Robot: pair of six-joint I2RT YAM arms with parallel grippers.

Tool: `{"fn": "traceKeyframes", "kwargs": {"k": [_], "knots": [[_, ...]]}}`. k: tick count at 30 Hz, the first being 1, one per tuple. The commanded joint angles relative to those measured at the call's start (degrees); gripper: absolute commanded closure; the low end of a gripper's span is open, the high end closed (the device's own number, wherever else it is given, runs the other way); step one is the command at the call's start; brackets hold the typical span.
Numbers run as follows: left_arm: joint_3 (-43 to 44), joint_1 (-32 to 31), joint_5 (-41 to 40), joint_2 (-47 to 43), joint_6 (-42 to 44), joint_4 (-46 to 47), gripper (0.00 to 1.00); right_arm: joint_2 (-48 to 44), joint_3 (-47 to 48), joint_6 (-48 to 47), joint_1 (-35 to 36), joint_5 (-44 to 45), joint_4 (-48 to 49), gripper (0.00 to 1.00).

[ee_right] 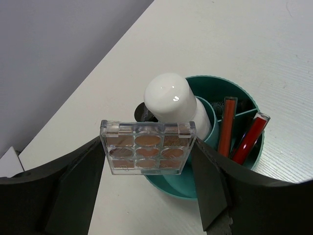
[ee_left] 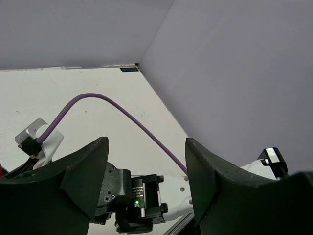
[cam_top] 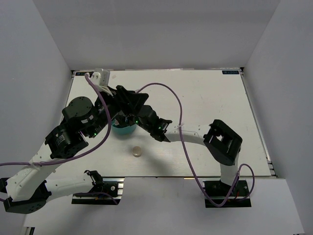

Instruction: Organize the makeup

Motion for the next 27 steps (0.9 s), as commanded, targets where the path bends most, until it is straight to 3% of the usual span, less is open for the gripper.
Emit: {"fn": "traceKeyframes", "kwargs": {"k": [1, 19, 27], "knots": [[-0.4, 0.3, -0.2, -0.9, -0.1, -0.2, 0.26, 0.7, -0.8, 0.9, 0.6, 1.2, 6.9, 1.00], [-1.2, 0.3, -0.6, -1.5, -0.5, -0.3, 0.26, 2.3, -3.9, 5.1, 0.5, 2.4, 9.0, 0.99], [-1.1, 0.3, -0.8, -1.4, -0.5, -0.4, 0.26, 2.6, -4.7, 5.2, 0.4, 2.2, 9.6, 0.82]]}}
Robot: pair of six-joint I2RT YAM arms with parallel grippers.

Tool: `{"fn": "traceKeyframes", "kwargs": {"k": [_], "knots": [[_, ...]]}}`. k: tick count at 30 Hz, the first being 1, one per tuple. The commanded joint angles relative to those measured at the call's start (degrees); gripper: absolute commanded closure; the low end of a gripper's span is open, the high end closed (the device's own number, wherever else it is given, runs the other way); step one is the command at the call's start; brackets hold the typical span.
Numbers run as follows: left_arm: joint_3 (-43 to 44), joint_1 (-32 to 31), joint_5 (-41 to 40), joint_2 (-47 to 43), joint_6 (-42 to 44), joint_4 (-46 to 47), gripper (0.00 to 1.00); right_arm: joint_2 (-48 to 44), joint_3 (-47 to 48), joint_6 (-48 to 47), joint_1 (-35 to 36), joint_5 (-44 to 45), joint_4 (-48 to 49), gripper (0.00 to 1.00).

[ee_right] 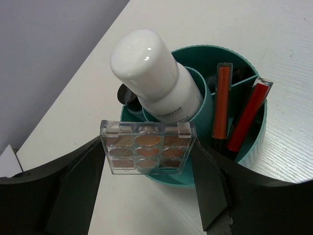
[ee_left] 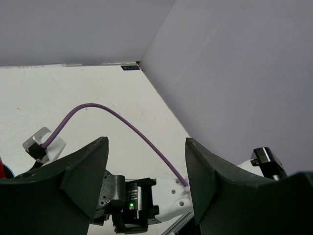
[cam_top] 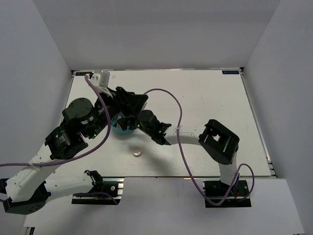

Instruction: Organize the makeup

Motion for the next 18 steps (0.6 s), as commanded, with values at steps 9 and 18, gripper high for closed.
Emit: {"fn": "traceKeyframes", "kwargs": {"k": [9, 18], "knots": [[0.0, 0.3, -0.7, -0.7, -0.4, -0.4, 0.26, 0.1, -0.8, 0.3, 0.2, 1.2, 4.8, 0.51], [0.1, 0.3, -0.8, -0.7, -0.4, -0.5, 0.26, -0.4, -0.9, 0.3, 0.1, 0.5, 5.1, 0.11]]}}
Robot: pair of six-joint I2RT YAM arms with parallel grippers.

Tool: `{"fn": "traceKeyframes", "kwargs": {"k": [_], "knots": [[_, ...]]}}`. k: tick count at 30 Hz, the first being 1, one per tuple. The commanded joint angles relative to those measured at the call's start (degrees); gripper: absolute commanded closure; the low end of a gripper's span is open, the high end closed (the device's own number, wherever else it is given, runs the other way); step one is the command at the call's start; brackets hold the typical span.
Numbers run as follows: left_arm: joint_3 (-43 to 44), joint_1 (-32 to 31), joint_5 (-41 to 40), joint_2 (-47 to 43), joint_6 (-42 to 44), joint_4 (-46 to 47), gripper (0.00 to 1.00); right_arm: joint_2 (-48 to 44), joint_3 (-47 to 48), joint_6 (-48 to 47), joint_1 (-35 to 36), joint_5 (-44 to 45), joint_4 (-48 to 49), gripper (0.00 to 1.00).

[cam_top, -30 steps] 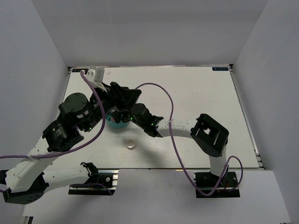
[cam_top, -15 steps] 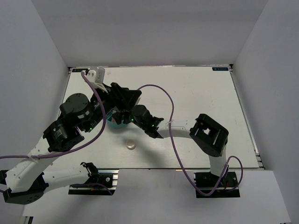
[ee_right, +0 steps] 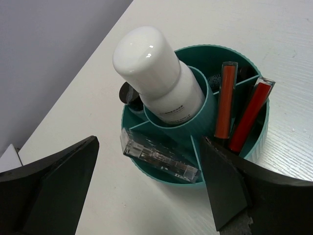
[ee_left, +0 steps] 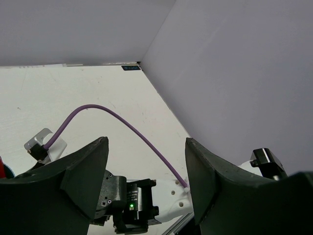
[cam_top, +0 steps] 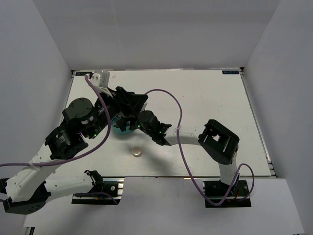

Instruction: Organize the makeup

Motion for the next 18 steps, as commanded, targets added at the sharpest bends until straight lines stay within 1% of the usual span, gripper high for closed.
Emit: {"fn": "traceKeyframes", "kwargs": {"k": [1, 11, 15, 18], "knots": [[0.1, 0.3, -0.6, -0.7, -0.2, -0.5, 0.26, -0.5, -0.1, 0.4, 0.1, 0.8, 3.6, 0.11], [0.1, 0.3, -0.7, -0.7, -0.2, -0.7, 0.26, -2.7, -0.8, 0.3, -0.1, -0.4, 2.2, 0.11], [0.1, 0.3, -0.8, -0.8, -0.2, -0.8, 0.26, -5.1, -2.5, -1.0, -0.4, -2.9, 1.8, 0.11], [-0.1, 0.3, -0.8, -0.9, -0.2, -0.7, 0.26, -7.5, -4.1, -3.8, -0.7, -5.2, 2.0, 0.11]]}}
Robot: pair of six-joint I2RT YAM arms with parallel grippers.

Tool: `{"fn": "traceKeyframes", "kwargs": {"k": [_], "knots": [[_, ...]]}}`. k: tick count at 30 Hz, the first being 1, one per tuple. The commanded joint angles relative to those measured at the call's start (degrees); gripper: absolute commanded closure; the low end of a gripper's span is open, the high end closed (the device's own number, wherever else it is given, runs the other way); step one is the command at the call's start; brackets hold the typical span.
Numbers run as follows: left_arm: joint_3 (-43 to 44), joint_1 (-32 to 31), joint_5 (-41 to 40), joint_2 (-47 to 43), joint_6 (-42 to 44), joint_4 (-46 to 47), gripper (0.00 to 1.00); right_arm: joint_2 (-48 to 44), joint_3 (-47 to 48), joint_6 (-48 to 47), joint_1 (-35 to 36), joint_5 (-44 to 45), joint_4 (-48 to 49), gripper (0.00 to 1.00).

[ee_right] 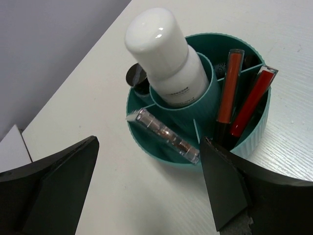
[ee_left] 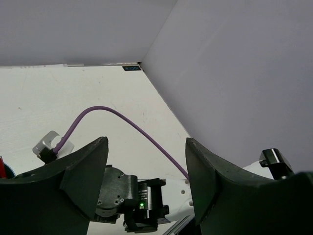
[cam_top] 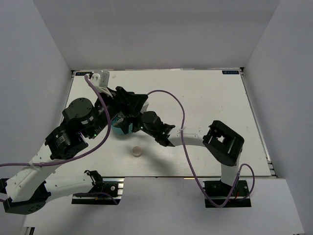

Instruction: Organize the makeup

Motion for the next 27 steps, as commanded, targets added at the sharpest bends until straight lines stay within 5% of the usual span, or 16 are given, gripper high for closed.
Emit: {"fn": "traceKeyframes", "kwargs": {"k": [1, 7, 11, 14, 21, 27], "knots": [[-0.2, 0.3, -0.6, -1.0, -0.3, -0.5, 0.26, -5.4, -1.8, -5.5, -0.8, -2.9, 2.5, 0.11], [-1.7, 0.3, -0.9, -2.0, -1.2, -0.5, 0.25, -11.2, -5.0, -19.8, -2.5, -10.6, 0.6, 0.11], [-3.5, 0.3, -1.2, -3.0, -2.5, -0.7, 0.25, -12.9, -5.6, -30.8, -6.0, -26.5, -3.9, 0.12], [-5.4, 0.3, -1.4, -4.3, -3.3, -0.8, 0.25, -13.4, -7.0, -40.5, -9.4, -36.7, -6.4, 0.23], [-9.2, 0.3, -2.7, -8.2, -5.0, -0.4, 0.25, -11.7, -4.5, -60.6, -14.2, -46.8, -15.3, 0.73], [-9.7, 0.3, -3.5, -8.9, -4.6, 0.0, 0.25, -6.5, 2.2, -67.9, -15.7, -49.8, -19.3, 0.51]]}}
